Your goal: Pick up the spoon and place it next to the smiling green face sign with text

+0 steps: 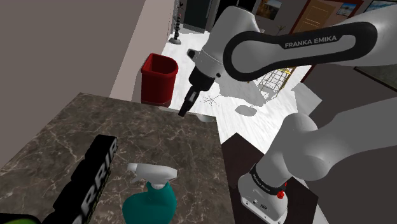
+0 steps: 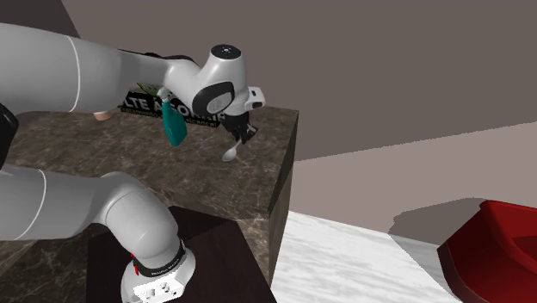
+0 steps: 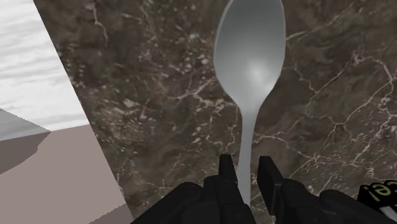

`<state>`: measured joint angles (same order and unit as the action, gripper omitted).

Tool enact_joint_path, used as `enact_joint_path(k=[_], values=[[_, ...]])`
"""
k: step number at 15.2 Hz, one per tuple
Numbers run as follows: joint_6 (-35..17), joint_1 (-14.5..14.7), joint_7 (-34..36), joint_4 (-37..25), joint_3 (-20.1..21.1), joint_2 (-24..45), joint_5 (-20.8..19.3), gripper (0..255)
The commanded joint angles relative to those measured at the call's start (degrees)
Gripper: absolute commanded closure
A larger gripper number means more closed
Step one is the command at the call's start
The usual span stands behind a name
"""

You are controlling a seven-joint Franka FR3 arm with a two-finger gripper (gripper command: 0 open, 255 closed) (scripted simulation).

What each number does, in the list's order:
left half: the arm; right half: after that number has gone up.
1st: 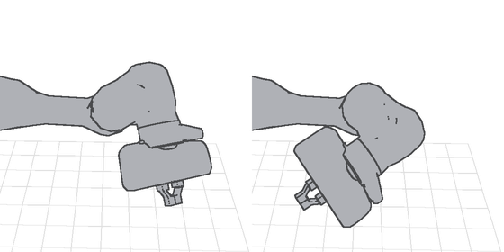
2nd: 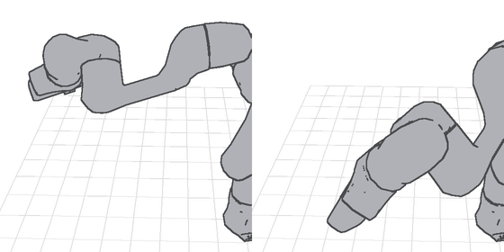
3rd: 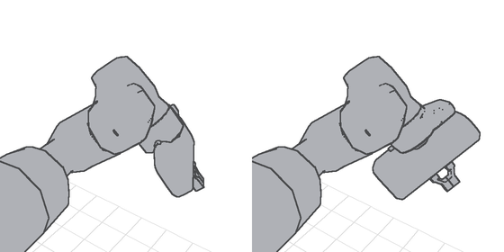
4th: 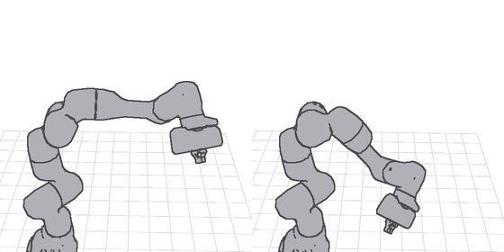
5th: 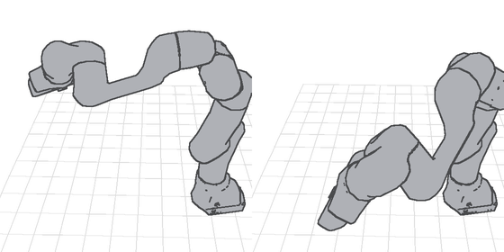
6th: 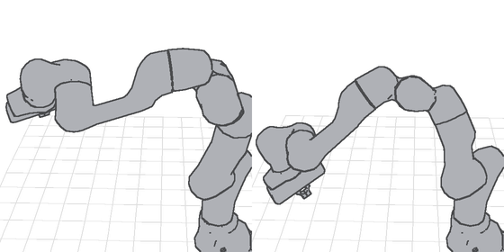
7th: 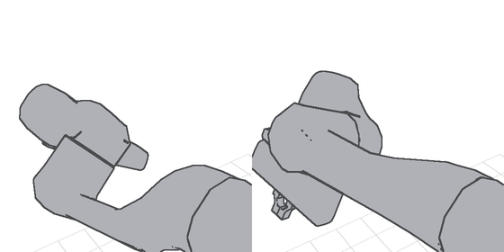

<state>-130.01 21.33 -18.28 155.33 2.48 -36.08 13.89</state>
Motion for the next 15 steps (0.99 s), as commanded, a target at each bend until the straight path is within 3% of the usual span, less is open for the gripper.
enact_joint_path(k=[1,15], values=[[1.9,-0.1,0.4,-1.2,0.0,-0.7,-0.3,255],[13.5,-0.8,2.5,-10.4,-0.3,-3.2,-1.9,255]])
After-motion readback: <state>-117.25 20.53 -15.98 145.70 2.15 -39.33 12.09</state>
